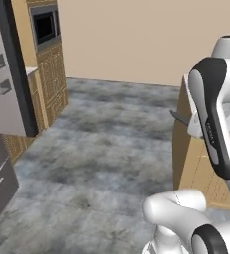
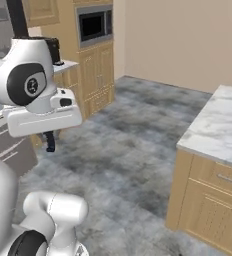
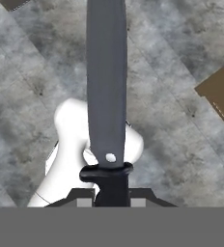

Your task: Retrieve the butter from the fridge and place it on a plate on the dining table. Then retrieve the butter knife by the fridge and place it near the plate.

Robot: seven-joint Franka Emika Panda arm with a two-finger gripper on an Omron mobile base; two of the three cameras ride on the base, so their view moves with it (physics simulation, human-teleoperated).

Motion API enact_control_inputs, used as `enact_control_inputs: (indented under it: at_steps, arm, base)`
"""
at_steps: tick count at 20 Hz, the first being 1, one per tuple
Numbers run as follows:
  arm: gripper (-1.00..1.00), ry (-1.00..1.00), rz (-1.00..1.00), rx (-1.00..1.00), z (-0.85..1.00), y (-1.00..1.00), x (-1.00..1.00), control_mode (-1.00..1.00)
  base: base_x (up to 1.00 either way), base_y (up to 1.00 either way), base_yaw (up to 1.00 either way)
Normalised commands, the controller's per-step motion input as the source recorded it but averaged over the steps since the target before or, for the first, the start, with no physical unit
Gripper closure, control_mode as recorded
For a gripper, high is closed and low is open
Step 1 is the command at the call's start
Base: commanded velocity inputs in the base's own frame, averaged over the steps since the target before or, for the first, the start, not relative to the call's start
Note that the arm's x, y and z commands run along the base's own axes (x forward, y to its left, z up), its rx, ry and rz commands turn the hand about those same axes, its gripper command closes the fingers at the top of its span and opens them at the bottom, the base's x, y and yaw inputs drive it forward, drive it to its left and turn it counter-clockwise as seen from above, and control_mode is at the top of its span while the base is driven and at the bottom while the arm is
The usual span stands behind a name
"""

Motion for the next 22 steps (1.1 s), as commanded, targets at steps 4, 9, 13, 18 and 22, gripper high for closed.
enact_control_inputs:
  at_steps: [4, 9, 13, 18, 22]
  arm:
    - [1.0, 0.0, 0.0, 0.0, 0.0, 0.0, 0.0, 1.0]
    - [1.0, 0.0, 0.0, 0.0, 0.0, 0.0, 0.0, 1.0]
    - [1.0, 0.0, 0.0, 0.0, 0.0, 0.0, 0.0, 1.0]
    - [1.0, 0.0, 0.0, 0.0, 0.0, 0.0, 0.0, 1.0]
    - [1.0, 0.0, 0.0, 0.0, 0.0, 0.0, 0.0, 1.0]
  base:
    - [0.86, 0.0, -0.17]
    - [0.99, 0.25, -0.14]
    - [1.0, 0.32, -0.13]
    - [0.96, 0.1, -0.14]
    - [0.96, 0.0, -0.13]
